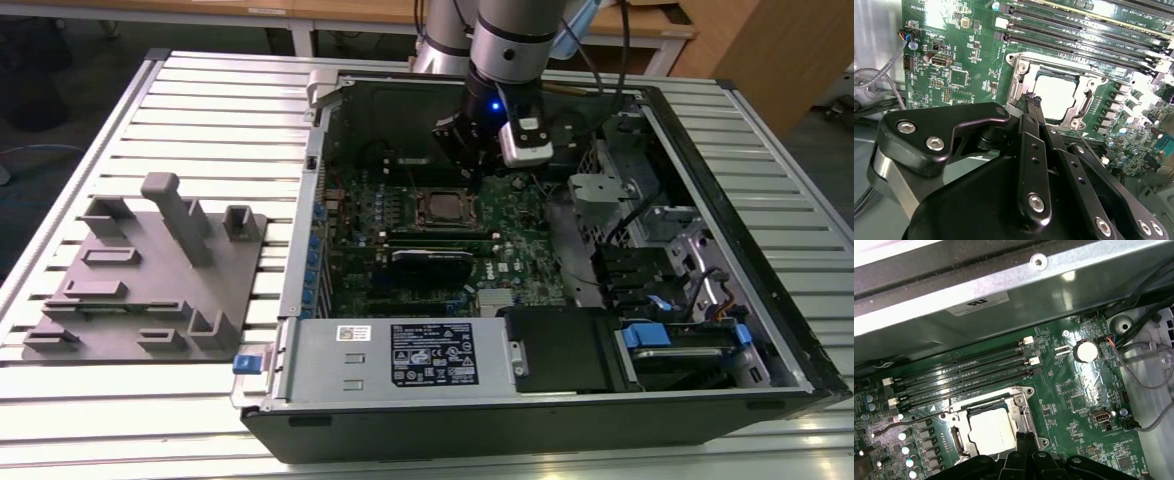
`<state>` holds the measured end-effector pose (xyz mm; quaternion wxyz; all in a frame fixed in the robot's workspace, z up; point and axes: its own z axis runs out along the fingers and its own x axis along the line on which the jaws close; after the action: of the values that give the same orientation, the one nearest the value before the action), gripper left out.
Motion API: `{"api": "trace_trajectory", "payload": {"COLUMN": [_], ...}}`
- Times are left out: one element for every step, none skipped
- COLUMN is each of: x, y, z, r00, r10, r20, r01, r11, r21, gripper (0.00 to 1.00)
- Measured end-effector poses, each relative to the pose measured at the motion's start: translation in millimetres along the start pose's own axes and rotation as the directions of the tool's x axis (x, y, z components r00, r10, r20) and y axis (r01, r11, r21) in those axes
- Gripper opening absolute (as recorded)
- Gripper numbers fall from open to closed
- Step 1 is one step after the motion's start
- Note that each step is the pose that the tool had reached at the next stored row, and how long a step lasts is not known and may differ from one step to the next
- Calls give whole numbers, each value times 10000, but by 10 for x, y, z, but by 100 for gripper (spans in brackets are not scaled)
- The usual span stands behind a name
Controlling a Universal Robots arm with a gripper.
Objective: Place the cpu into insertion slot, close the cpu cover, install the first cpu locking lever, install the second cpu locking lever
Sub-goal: 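Close the cpu cover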
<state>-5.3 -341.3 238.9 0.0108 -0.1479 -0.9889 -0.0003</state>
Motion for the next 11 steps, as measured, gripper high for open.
{"api": "trace_trajectory", "payload": {"x": [0,0,0,0,0,0,0,0,0,0,0], "y": [0,0,0,0,0,0,0,0,0,0,0], "z": [0,0,0,0,0,0,0,0,0,0,0], "r00": [10000,10000,10000,10000,10000,10000,9999,9999,9999,9997,9996], "r10": [-16,-16,-17,-18,-39,-82,-118,-131,-134,-247,-265], "r20": [0,0,0,0,0,0,-1,0,-1,-1,-1], "r01": [16,16,17,18,39,82,118,131,134,247,265], "r11": [10000,10000,10000,10000,10000,10000,9999,9999,9999,9997,9996], "r21": [0,0,0,0,0,-1,-2,-1,-2,1,1], "gripper": [11,11,11,11,11,11,11,11,11,11,11]}}
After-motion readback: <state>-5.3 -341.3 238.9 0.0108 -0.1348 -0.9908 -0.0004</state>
